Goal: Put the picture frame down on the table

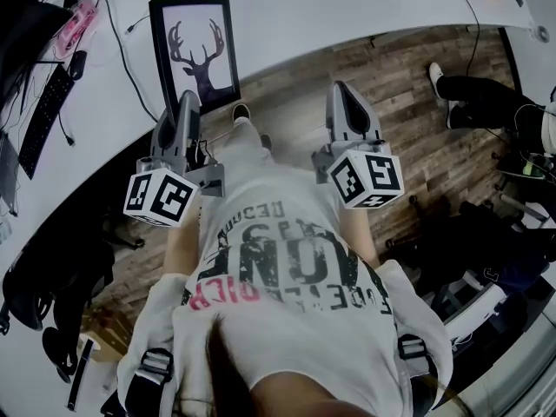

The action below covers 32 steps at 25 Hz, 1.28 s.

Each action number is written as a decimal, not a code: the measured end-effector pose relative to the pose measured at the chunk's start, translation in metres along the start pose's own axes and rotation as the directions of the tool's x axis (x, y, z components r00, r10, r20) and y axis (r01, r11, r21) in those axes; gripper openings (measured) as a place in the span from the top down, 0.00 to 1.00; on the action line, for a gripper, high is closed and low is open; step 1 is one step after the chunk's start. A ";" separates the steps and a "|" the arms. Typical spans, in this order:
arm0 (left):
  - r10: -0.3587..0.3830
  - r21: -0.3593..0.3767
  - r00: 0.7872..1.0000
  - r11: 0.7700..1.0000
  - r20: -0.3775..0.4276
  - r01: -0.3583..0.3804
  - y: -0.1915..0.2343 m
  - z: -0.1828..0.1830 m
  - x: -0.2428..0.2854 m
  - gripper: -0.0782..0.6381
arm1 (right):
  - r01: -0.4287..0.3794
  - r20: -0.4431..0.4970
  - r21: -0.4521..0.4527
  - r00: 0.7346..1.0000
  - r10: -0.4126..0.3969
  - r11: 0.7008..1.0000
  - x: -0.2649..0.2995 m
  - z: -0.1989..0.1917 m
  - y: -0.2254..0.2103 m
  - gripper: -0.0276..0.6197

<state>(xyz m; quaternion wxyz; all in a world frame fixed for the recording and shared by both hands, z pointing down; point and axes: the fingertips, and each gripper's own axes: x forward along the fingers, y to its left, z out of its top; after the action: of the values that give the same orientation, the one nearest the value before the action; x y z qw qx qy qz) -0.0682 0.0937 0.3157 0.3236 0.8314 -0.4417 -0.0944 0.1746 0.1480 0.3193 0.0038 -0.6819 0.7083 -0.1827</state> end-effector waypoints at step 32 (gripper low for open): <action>0.068 -0.048 0.997 0.996 -0.028 -0.069 0.097 0.073 0.095 0.85 | -0.040 -0.066 0.000 0.997 0.040 0.999 0.172 0.026 0.037 0.96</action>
<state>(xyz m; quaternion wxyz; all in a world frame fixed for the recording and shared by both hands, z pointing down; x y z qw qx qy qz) -0.1096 -0.0540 0.3322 0.3525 0.8088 -0.4634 -0.0829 0.1336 -0.0253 0.3272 -0.0166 -0.6612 0.7216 -0.2047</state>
